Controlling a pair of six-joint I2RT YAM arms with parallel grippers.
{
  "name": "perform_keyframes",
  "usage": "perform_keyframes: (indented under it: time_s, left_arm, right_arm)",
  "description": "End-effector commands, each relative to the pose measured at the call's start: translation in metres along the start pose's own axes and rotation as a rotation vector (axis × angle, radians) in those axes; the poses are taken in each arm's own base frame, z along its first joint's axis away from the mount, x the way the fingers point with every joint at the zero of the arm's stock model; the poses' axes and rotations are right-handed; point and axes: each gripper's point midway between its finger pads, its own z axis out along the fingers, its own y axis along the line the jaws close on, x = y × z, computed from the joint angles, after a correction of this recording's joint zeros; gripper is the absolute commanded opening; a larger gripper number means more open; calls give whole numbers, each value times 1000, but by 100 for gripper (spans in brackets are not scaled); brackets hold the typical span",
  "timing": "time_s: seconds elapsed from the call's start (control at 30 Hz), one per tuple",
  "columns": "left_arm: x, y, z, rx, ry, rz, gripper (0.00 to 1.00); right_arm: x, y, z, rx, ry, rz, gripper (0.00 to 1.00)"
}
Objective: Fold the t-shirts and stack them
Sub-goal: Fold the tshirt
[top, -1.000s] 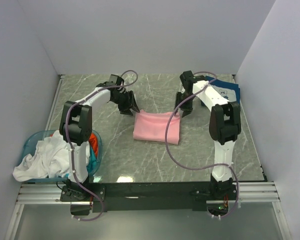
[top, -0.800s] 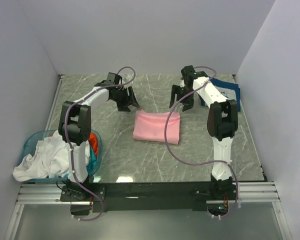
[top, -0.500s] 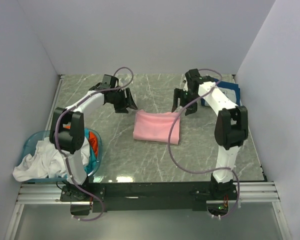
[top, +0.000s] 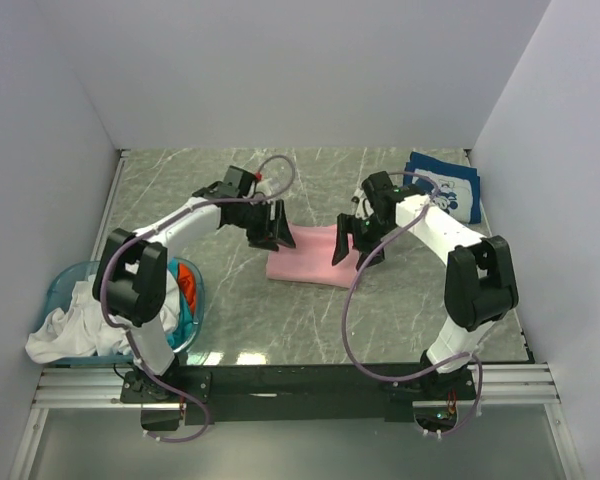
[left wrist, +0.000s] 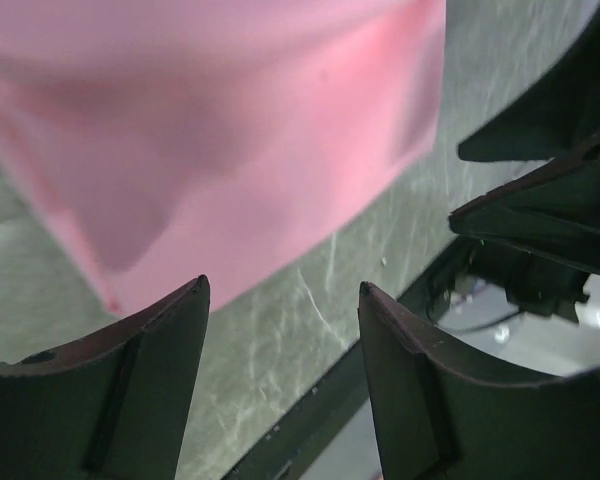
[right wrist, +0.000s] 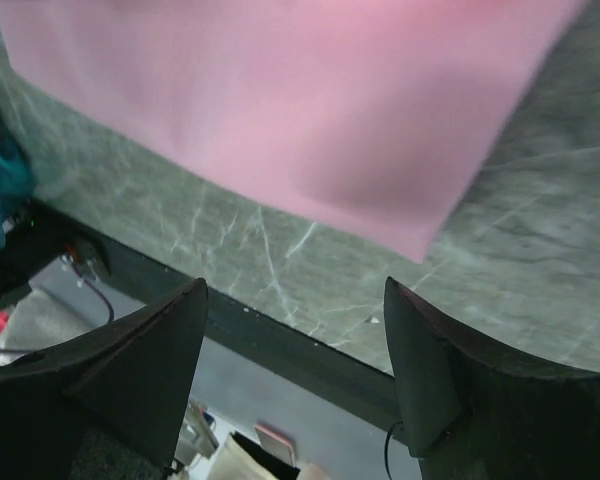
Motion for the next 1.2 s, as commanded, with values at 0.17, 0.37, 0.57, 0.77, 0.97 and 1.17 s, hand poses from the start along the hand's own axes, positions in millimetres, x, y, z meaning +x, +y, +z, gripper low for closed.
perform_keyframes:
  time_s: [0.17,0.37,0.57,0.77,0.97,1.17]
  left_arm:
    - [58,22,30,-11,205,-24,66]
    - [76,48,41,-84,243,-47,66]
    - [77,56,48,-101,247,-63,66]
    - [63,52,40,-134,211,-46,66]
    - [27,28,22,-118,111,-25,68]
    - [-18,1,16,-55,11,-12,68]
  right_arm:
    - [4,15,28,-88,46,-7,77]
    - [0,-8,55,0,74,31,77]
    - [0,-23,67,65,91,53,77]
    - [-3,-14,50,55,65,31,78]
    - [-11,-16,19,36,-19,33,85]
    - [-37,-5,1,-12,-86,2,85]
